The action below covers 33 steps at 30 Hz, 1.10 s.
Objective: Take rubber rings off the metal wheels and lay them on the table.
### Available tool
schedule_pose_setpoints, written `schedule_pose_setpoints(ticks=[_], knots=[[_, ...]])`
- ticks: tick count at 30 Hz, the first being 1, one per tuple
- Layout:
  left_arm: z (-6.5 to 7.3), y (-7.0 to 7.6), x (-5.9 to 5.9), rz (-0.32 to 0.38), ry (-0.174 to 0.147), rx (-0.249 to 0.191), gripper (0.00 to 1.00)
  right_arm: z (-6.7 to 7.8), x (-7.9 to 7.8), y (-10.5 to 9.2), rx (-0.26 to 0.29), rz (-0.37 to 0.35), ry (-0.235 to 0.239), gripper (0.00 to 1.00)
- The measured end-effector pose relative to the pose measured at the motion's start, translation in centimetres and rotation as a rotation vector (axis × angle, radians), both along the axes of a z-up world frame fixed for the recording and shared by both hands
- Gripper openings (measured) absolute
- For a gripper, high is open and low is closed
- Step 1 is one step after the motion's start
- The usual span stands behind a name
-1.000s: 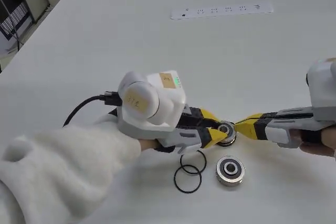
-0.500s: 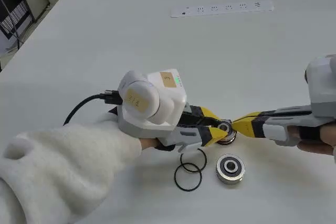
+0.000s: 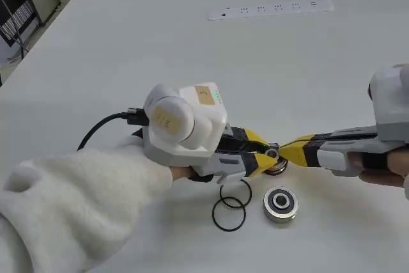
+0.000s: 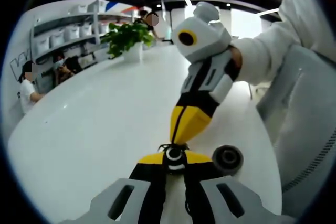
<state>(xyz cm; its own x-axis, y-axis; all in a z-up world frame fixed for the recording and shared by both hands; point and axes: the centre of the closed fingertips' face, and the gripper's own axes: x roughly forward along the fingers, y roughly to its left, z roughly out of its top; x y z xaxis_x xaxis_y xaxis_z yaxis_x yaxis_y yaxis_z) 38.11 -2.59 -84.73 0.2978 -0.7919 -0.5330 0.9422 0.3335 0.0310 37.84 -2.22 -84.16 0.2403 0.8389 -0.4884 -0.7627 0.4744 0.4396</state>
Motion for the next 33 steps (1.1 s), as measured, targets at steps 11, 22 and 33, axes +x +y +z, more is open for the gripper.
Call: schedule_pose_setpoints(ticks=[11, 22, 33], knots=[[0.0, 0.0, 0.0, 0.003, 0.0, 0.0, 0.12, 0.6, 0.0, 0.9, 0.023, 0.023, -0.032, 0.0], [0.2, -0.2, -0.2, 0.016, 0.02, -0.001, 0.16, 0.0, 0.4, -0.1, -0.001, -0.012, -0.015, 0.0], [4.7, 0.7, 0.0, 0.026, 0.011, -0.063, 0.38, 1.3, 0.6, -0.9, 0.01, -0.032, -0.03, 0.0]])
